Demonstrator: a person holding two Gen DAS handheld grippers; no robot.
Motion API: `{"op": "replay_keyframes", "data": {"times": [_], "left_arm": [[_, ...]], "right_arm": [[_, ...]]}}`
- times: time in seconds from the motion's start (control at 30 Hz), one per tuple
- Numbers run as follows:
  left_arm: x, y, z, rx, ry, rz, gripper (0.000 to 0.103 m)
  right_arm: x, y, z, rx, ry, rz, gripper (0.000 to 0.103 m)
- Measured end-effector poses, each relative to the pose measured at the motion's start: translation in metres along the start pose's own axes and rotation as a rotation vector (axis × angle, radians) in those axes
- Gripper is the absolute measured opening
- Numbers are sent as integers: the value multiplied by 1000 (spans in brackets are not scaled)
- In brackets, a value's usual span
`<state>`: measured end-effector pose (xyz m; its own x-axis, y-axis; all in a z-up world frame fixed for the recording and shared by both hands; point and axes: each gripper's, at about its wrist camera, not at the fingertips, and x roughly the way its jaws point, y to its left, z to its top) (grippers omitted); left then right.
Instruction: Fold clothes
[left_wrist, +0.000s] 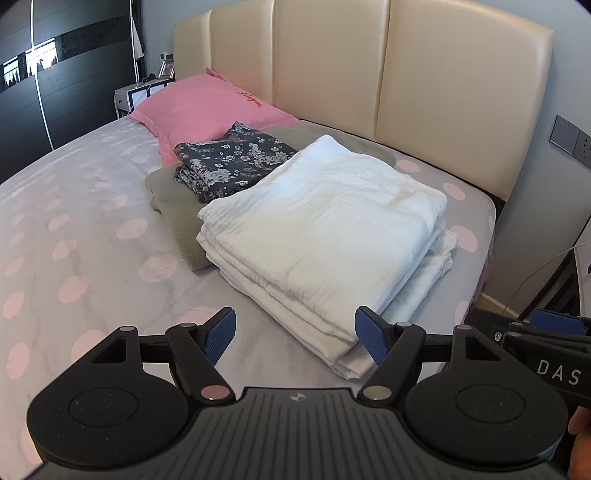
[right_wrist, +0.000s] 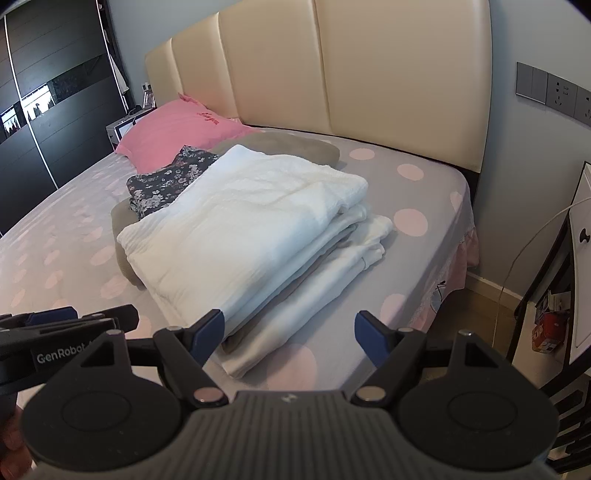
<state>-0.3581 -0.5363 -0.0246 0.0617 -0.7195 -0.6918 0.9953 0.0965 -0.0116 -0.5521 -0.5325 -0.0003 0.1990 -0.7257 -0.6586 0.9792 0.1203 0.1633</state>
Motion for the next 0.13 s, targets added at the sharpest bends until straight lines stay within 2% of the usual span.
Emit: {"op": "replay_keyframes", "data": {"times": [0.13], "left_arm": [[-1, -2, 0, 4, 1, -6, 70]], "right_arm": [[0, -1, 0, 2, 0, 2, 80]]}}
